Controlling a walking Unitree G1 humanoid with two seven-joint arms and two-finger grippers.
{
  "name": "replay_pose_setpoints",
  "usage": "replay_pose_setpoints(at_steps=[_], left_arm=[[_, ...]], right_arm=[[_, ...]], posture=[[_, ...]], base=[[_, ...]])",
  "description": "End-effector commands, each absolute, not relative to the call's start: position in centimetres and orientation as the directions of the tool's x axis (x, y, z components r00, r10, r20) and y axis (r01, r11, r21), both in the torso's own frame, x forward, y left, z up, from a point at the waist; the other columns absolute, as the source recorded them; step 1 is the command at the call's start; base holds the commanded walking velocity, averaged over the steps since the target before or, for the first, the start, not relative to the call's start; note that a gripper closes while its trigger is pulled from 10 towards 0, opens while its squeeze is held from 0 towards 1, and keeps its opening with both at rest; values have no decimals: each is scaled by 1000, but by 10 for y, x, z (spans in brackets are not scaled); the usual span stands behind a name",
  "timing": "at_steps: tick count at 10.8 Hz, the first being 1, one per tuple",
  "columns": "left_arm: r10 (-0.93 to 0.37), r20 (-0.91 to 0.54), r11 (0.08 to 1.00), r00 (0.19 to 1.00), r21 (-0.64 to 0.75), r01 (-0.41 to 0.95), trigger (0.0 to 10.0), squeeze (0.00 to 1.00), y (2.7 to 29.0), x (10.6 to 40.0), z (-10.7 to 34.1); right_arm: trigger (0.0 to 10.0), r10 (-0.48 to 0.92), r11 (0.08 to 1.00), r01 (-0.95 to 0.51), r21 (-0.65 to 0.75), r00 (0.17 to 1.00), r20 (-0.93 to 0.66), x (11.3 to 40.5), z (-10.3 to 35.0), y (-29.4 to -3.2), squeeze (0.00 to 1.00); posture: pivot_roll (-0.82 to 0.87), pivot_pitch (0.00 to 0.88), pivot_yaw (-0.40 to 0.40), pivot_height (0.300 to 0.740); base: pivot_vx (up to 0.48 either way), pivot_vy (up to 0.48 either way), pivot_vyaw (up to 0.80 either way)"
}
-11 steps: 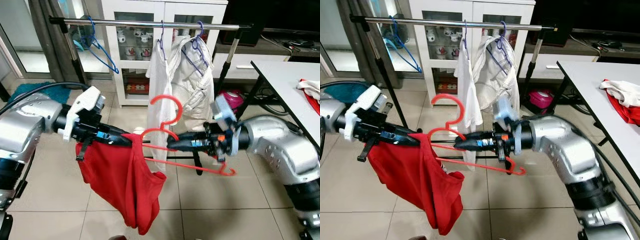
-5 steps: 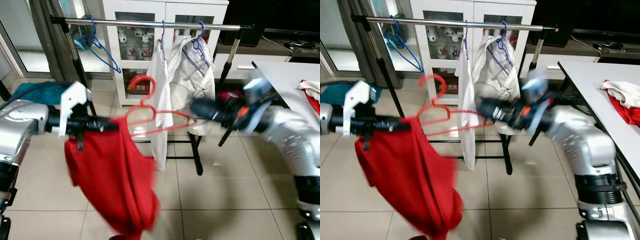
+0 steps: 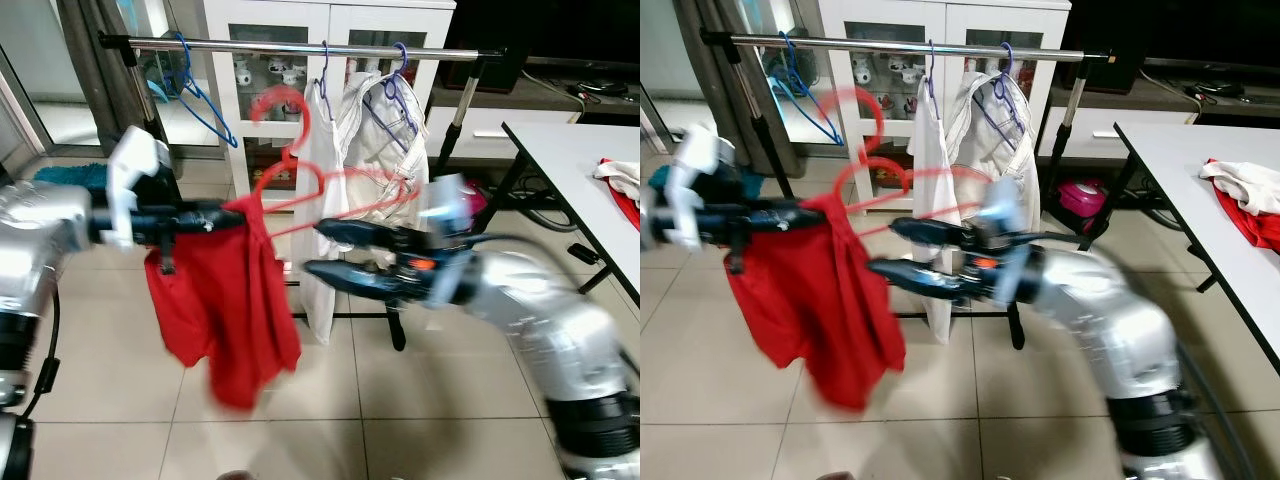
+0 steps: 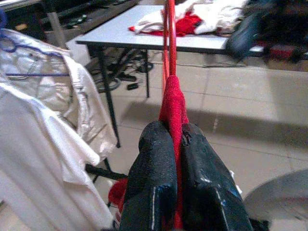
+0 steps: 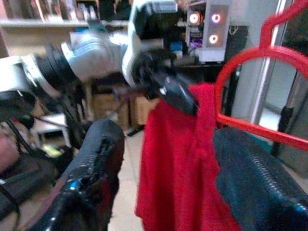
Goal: Hang hanger
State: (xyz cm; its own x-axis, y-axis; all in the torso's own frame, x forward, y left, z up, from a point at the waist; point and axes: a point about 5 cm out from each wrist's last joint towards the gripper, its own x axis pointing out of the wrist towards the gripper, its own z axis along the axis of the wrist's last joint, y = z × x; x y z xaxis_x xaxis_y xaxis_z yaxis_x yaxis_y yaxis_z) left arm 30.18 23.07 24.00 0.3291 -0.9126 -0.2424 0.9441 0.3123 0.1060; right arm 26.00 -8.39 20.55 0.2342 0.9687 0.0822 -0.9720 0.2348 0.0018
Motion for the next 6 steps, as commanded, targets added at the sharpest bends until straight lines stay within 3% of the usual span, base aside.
replay_pose_setpoints(at_steps=[1, 4, 5, 6], left_arm=[[-927, -210, 285, 312, 150, 947, 0, 0, 230, 300, 258], [-942, -187, 256, 280, 143, 956, 0, 0, 235, 298, 274], [-944, -185, 248, 272, 142, 958, 0, 0, 233, 297, 275], [-948, -177, 242, 265, 143, 960, 0, 0, 230, 297, 275]], right_arm=[[10000, 967, 246, -967, -62, 241, 79, 259, 211, -81, 1000], [10000, 957, 289, -943, -168, 282, 62, 263, 206, -59, 1000], [10000, 953, 302, -938, -171, 292, 80, 265, 208, -53, 835], [10000, 954, 300, -939, -171, 290, 83, 267, 208, -48, 4]], posture=[[-43, 0, 8, 740], [-39, 0, 16, 740], [-38, 0, 19, 740], [-36, 0, 19, 740]], base=[[0, 0, 0], [0, 0, 0], [0, 0, 0], [0, 0, 0]])
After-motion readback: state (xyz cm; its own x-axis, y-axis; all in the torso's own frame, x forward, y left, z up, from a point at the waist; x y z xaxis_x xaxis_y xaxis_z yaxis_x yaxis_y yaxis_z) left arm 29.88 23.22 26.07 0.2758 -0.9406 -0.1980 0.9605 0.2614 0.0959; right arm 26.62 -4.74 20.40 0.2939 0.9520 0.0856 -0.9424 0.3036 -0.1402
